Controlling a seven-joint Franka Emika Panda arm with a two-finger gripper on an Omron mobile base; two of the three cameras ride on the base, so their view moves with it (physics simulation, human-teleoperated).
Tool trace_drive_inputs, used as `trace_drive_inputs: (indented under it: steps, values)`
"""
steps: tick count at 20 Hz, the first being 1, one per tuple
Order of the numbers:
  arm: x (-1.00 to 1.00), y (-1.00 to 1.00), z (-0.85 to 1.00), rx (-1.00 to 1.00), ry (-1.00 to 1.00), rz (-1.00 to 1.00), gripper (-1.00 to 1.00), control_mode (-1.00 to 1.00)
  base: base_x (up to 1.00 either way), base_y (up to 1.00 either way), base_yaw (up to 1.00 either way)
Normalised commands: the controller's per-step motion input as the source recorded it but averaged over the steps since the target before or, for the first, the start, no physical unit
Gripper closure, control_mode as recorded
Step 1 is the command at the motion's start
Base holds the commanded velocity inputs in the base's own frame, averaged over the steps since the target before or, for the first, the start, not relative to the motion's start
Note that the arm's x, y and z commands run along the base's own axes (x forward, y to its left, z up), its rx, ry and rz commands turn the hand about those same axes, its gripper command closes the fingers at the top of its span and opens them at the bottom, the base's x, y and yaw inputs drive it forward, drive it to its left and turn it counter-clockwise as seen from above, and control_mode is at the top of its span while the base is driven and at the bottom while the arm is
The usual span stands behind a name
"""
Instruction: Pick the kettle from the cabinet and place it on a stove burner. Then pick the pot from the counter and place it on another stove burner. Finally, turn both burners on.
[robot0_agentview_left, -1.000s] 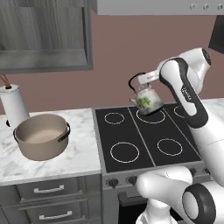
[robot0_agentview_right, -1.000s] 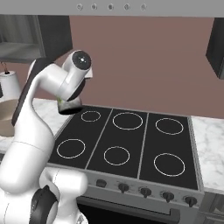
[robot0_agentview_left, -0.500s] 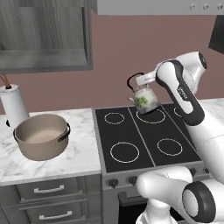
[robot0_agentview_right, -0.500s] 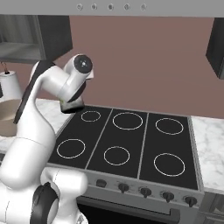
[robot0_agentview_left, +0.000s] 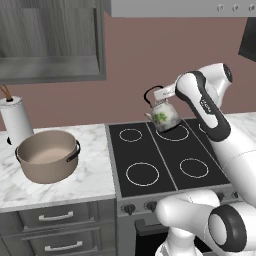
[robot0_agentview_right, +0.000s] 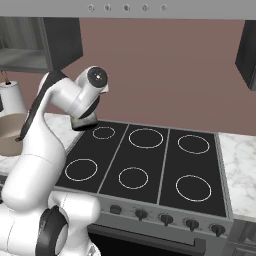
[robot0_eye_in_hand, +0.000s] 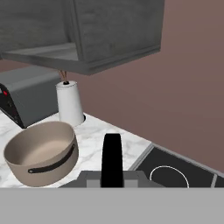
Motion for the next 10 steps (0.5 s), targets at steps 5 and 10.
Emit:
trace_drive_inputs:
  steps: [5,10]
  values:
    - [0.16,0.00,-0.22,0.00,-0.03,0.04,1.00,-1.00,0.00,0.00,0.00]
    - [0.17,0.00,-0.28,0.01,-0.04,0.05,1.00,-1.00,0.00,0.00,0.00]
